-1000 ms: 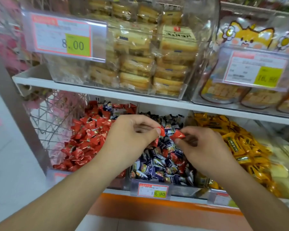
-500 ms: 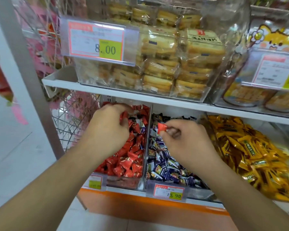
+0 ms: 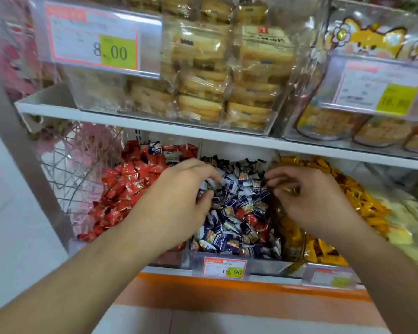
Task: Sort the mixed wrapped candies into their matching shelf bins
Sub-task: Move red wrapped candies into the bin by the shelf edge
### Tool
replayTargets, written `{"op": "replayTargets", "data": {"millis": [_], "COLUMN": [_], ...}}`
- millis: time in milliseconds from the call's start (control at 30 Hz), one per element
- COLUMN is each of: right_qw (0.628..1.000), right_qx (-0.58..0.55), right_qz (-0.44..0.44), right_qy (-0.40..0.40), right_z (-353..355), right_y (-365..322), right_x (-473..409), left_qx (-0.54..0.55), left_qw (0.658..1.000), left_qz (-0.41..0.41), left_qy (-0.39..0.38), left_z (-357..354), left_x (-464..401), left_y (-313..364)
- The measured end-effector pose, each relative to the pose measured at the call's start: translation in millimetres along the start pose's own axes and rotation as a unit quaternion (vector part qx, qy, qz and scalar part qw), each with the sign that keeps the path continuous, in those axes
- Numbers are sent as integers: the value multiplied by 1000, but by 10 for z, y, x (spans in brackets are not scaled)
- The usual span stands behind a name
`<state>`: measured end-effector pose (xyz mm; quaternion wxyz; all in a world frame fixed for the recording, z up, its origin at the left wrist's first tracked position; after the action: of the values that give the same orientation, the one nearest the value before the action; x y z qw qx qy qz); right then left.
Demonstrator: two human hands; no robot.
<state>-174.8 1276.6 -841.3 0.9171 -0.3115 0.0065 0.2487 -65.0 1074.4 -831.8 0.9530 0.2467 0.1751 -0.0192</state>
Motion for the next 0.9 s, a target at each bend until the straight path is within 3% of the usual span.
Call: {"op": "replayTargets", "data": {"millis": [133,300,467,600,900], "right_qw": [997,996,996,996,998], "right_qx": [71,79,73,59,29], "right_qz": [-7,-21,-17,-18,-16], "right_qy": [-26,-44,-56,-60,-61], "right_z": [120,137,66,73,62], "right_y": [132,215,265,312,352], "right_x": [64,53,10,-25,-40], "left_qx": [16,32,-19,-75,-67], "left_qw": [996,989,972,952,949], "left_qz": [-39,-40,12,8,18], "left_qy": [-74,-141,-234,-295,-307], "left_z": [-410,-938,-1487,-1689,-1838], "left_x": [-17,-186,-419,-511,-613], "left_y": [227,438,347,300,333]}}
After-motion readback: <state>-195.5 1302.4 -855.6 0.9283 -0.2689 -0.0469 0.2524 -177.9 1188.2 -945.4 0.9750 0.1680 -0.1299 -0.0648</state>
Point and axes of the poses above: each hand's wrist, its own x-axis away from the middle knuckle, its own z-axis out of the back of the hand, y = z × x, the point moved 8 cm from there along -x, towards the middle knuckle, and after that the axes turned 2 degrees about -z, right-handed, at the moved point
